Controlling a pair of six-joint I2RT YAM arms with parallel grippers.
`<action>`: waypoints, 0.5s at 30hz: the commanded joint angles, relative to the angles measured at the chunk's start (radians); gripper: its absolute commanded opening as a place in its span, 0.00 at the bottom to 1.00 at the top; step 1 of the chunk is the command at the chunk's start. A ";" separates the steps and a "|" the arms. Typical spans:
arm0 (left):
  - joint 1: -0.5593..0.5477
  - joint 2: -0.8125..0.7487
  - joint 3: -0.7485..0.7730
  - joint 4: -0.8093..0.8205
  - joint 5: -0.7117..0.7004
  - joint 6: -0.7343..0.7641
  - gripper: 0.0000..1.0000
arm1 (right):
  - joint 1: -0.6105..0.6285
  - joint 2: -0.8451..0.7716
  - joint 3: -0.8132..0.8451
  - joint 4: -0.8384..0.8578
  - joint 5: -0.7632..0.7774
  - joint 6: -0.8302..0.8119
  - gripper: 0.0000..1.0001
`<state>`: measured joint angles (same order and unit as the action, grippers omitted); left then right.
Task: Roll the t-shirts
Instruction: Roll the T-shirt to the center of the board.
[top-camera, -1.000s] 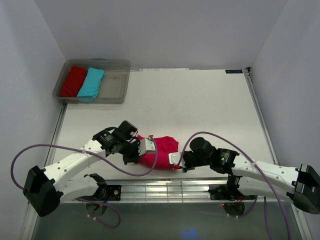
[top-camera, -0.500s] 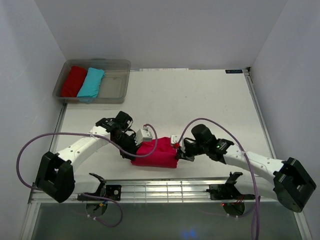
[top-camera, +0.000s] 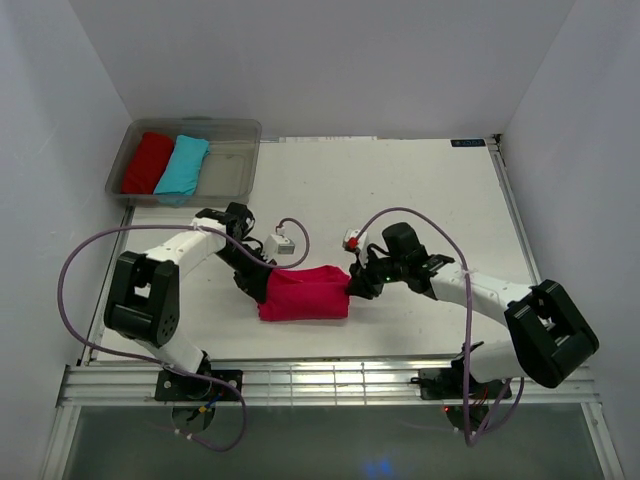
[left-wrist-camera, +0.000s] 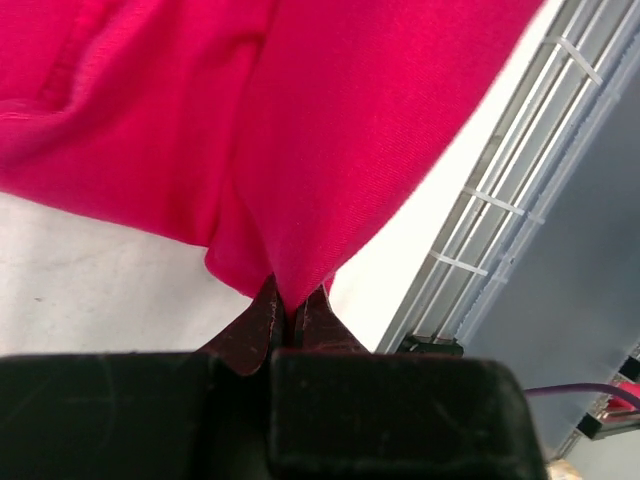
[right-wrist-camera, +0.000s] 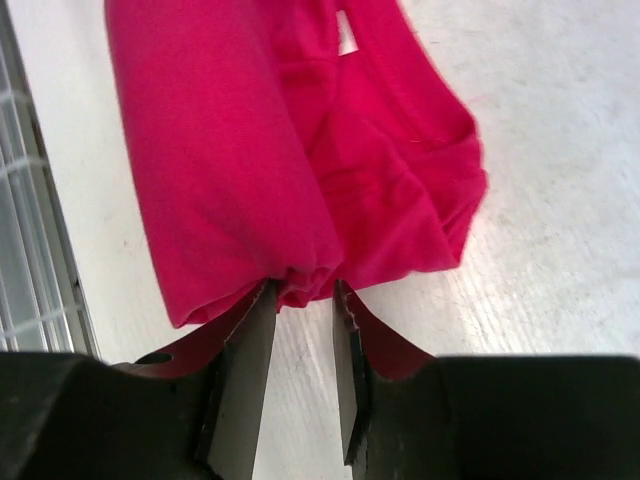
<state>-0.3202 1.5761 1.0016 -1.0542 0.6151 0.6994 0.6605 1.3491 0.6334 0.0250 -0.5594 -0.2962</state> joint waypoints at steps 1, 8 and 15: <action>0.015 0.047 0.070 -0.001 0.026 0.008 0.03 | -0.042 -0.004 0.055 0.099 0.009 0.143 0.36; 0.017 0.140 0.117 -0.003 0.012 -0.055 0.03 | 0.011 -0.122 0.058 0.173 0.148 0.356 0.38; 0.017 0.211 0.210 -0.027 0.025 -0.120 0.03 | 0.152 -0.094 -0.024 0.334 0.176 0.417 0.35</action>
<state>-0.3088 1.7706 1.1439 -1.0840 0.6121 0.6102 0.7895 1.2350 0.6365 0.2317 -0.3973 0.0448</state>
